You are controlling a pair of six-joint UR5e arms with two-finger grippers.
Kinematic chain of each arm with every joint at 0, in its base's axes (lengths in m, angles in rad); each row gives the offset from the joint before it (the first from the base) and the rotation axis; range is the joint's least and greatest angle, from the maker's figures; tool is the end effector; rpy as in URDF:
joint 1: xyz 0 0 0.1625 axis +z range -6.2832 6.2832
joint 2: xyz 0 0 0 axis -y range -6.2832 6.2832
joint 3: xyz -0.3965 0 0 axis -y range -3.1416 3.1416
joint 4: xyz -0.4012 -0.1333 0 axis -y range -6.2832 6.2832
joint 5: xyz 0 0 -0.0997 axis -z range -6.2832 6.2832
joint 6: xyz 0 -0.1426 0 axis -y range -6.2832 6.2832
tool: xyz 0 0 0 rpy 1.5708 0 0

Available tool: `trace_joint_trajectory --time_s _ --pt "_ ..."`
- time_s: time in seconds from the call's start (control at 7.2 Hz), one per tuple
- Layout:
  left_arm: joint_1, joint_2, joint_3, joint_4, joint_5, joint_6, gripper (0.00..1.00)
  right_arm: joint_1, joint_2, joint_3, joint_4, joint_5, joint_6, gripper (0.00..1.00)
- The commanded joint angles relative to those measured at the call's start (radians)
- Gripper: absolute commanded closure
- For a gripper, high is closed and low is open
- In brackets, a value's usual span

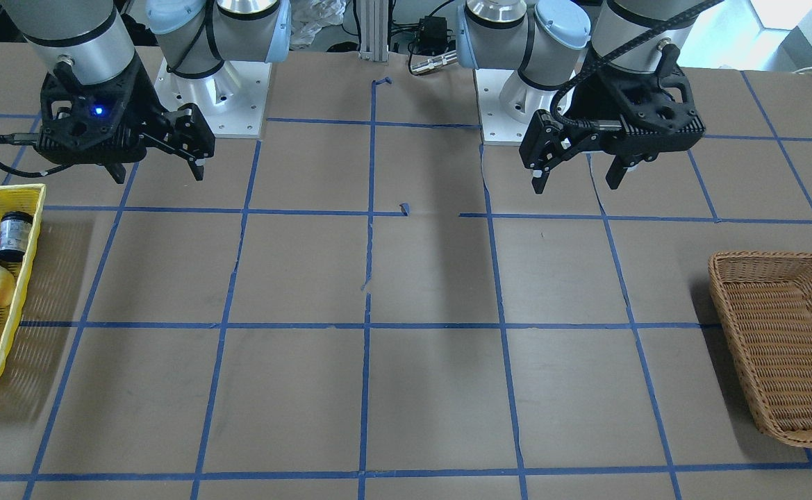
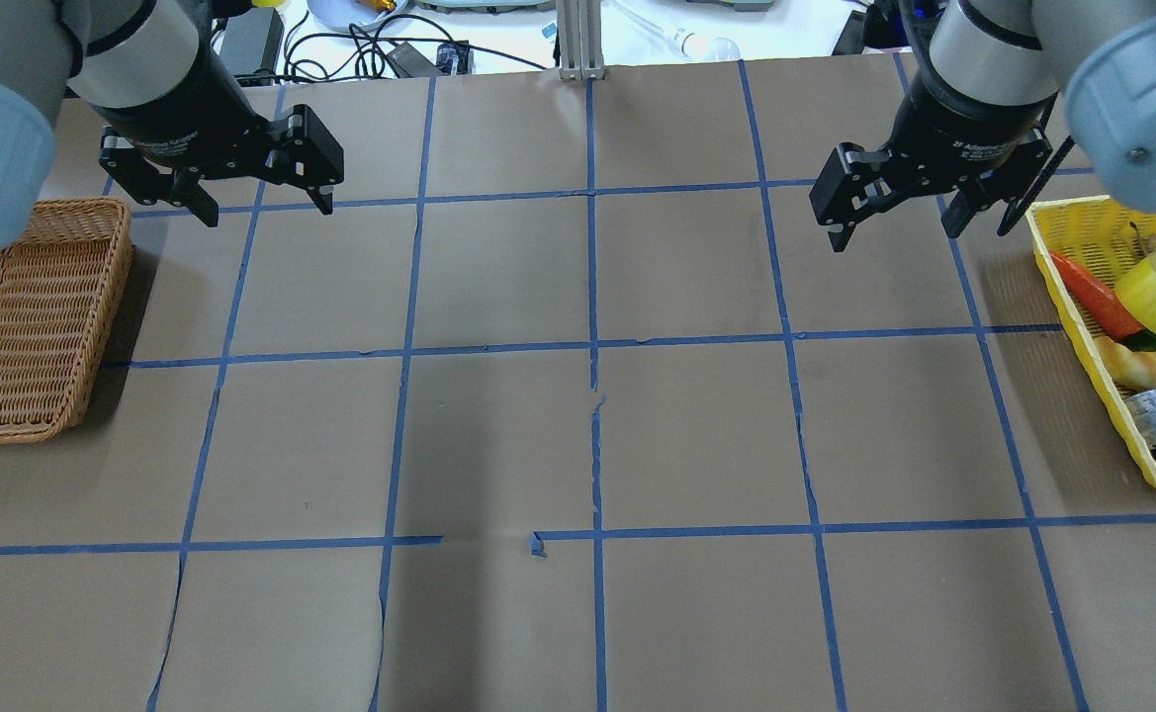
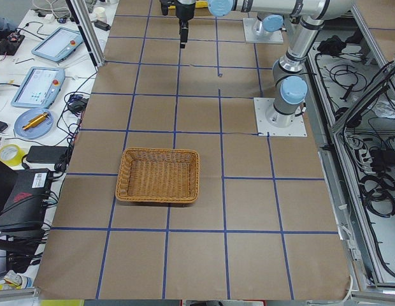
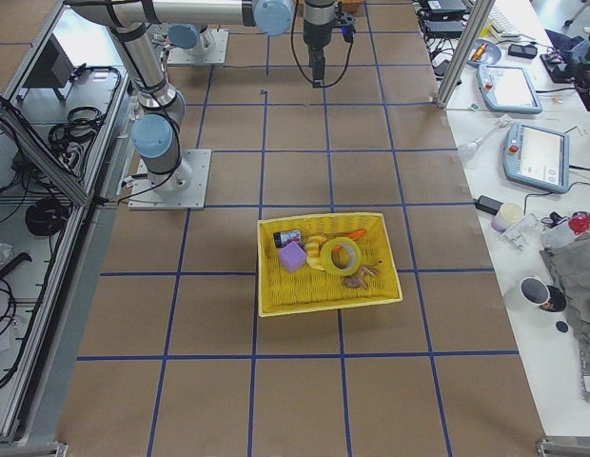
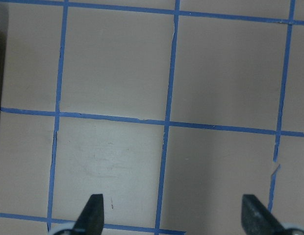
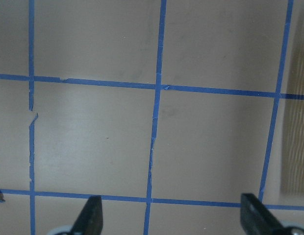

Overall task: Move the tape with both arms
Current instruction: 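Reach the right gripper into the yellow basket and grasp the yellow tape roll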

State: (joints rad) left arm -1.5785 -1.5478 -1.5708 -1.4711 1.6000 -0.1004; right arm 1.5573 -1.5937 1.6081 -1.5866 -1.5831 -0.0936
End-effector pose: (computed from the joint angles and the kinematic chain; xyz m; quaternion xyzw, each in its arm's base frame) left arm -0.1330 -0.5074 0.4389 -0.0471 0.9969 -0.0620 0.0112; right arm 0.1249 -0.4937 0.4107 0.0400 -0.9992 0.0004 0.0062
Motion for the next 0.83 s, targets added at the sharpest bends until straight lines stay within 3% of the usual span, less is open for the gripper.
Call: trace_joint_trajectory --time_s 0.0,0.42,0.69 --pt "0.000 0.000 0.000 0.000 0.000 0.001 0.00 0.001 0.000 0.003 0.001 0.003 0.000 0.00" --pt "0.000 0.000 0.000 0.000 0.000 0.001 0.00 -0.041 0.011 -0.005 -0.003 -0.018 -0.070 0.00" --pt "0.000 0.000 0.000 0.000 0.000 0.001 0.00 -0.173 0.011 -0.005 -0.001 -0.020 -0.307 0.00"
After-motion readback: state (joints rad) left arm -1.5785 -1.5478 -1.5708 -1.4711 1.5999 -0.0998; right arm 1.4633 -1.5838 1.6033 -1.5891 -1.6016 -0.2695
